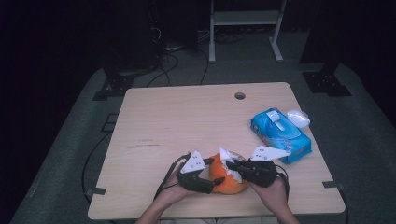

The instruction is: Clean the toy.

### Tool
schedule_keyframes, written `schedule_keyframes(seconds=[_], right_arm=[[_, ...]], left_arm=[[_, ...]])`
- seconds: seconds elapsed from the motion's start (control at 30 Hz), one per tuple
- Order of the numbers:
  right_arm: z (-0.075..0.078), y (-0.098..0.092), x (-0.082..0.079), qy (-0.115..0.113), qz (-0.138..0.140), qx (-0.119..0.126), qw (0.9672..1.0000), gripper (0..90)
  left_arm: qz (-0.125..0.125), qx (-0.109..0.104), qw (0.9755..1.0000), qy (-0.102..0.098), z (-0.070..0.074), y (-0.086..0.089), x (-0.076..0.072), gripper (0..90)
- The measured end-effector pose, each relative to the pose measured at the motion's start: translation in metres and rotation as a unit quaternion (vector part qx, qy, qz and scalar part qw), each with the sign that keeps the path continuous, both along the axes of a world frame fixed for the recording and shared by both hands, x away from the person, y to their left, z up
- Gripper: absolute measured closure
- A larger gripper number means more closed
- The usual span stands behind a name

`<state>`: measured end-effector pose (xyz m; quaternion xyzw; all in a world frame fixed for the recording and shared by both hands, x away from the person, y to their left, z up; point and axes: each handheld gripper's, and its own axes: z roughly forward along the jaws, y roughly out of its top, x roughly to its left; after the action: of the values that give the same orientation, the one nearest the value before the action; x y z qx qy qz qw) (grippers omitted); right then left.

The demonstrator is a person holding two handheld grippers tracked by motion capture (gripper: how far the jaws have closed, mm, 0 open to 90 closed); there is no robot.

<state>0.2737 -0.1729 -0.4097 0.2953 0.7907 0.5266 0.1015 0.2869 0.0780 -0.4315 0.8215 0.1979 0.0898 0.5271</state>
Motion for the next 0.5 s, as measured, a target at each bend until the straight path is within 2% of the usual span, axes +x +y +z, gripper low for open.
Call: schedule_keyframes(seconds=[0.07, 0.13, 0.2, 0.3, 0.33, 0.4, 0.5], right_arm=[[-0.001, 0.000, 0.001, 0.006, 0.003, 0.007, 1.0000, 83.8], [-0.002, 0.005, -0.001, 0.001, 0.012, 0.002, 0.9999, 83.7], [-0.002, 0.008, -0.004, -0.006, 0.015, -0.014, 0.9998, 83.8], [-0.004, 0.002, -0.003, -0.001, 0.006, -0.022, 0.9997, 83.7], [-0.006, -0.002, -0.003, -0.002, -0.003, -0.032, 0.9995, 83.8], [-0.009, -0.011, -0.001, 0.006, -0.013, -0.032, 0.9994, 83.8], [-0.008, -0.014, -0.002, 0.000, -0.023, -0.042, 0.9989, 83.7]], left_arm=[[0.003, -0.012, 0.9999, -0.007, 0.001, -0.001, 0.000, 18.3], [-0.004, 0.001, 0.9999, -0.014, -0.002, -0.005, -0.002, 18.3], [-0.007, 0.019, 0.9996, -0.020, -0.005, -0.005, -0.002, 22.0], [0.002, 0.036, 0.9993, -0.007, -0.008, 0.000, 0.000, 24.4], [0.003, 0.037, 0.9993, 0.000, -0.010, 0.003, 0.001, 24.5], [0.001, 0.029, 0.9995, 0.010, -0.012, 0.006, 0.003, 24.5], [-0.005, 0.016, 0.9998, 0.007, -0.006, 0.006, 0.003, 22.2]])
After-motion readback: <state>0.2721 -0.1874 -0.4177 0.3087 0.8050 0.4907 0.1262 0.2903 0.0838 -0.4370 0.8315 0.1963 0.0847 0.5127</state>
